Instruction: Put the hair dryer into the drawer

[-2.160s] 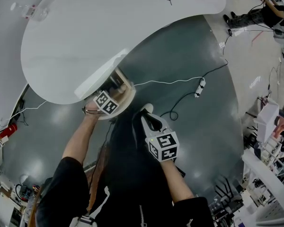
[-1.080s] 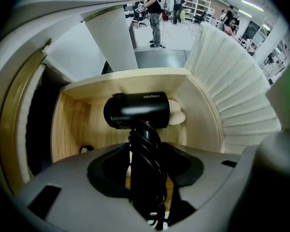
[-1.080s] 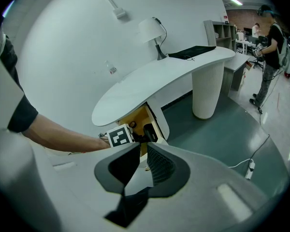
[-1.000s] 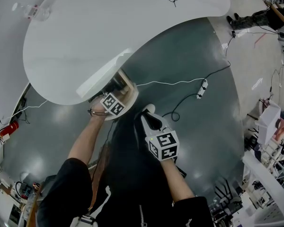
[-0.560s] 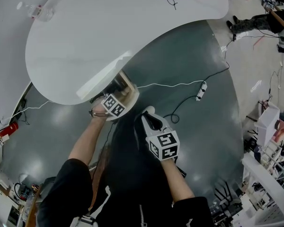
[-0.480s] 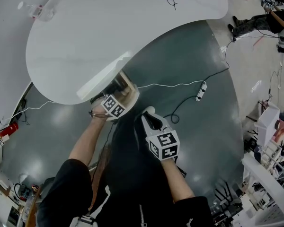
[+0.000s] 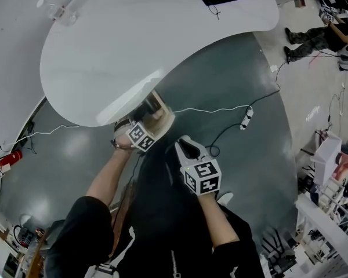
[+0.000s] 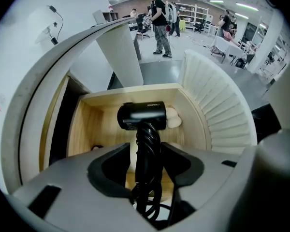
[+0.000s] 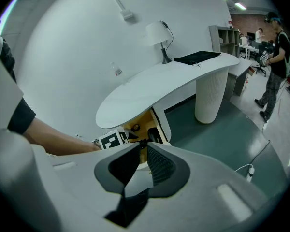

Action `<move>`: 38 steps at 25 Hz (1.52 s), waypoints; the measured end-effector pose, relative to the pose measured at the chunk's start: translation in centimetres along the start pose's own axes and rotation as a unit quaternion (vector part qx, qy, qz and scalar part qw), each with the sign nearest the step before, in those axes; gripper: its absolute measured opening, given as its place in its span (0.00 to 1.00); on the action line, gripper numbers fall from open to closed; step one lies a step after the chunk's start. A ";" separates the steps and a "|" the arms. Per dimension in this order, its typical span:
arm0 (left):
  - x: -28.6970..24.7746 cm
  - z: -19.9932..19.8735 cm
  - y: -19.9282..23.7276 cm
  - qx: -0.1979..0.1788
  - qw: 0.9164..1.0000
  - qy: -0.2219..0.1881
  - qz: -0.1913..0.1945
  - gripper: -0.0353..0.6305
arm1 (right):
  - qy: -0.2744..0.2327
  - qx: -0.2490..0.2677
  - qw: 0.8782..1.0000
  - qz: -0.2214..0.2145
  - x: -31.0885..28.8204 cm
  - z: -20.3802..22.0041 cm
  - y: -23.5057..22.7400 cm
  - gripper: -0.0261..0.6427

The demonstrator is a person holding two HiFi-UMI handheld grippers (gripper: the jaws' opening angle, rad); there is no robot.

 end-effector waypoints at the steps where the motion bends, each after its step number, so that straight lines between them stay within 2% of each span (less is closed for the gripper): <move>1: 0.2 -0.1 0.1 0.002 1.000 -0.004 -0.002 0.36 | -0.002 0.000 1.000 0.000 0.0 -0.2 -0.1 0.09; 9: 2.4 -0.3 0.7 0.015 0.999 -0.031 -0.022 0.36 | -0.014 0.012 1.000 -0.005 0.2 -1.5 0.3 0.06; 13: 3.8 -0.6 1.6 0.026 0.998 -0.046 -0.039 0.28 | -0.021 0.020 0.999 -0.014 0.0 -2.2 0.8 0.05; 16: 4.6 -0.7 1.8 0.032 0.997 -0.054 -0.050 0.17 | -0.023 0.027 0.999 -0.023 -0.2 -2.3 1.2 0.05; 20: 5.9 -0.7 1.6 0.060 0.995 -0.061 -0.058 0.12 | -0.026 0.042 0.998 -0.039 0.0 -2.5 1.6 0.05; 31: 11.4 -2.8 0.3 0.149 0.979 -0.096 -0.101 0.09 | -0.038 0.096 0.989 -0.107 1.7 -3.7 2.3 0.04; 38: 14.6 -3.7 -1.3 0.176 0.970 -0.096 -0.136 0.09 | -0.049 0.128 0.981 -0.141 3.2 -4.1 2.3 0.04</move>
Point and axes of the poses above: the fingertips, and each gripper's own axes: x backward along the fingers, y to its left, z out of its underside, the point moved 1 cm from there along x, backward along the fingers, and after that the axes turned 14 degrees about -y, right-handed, at the moved point
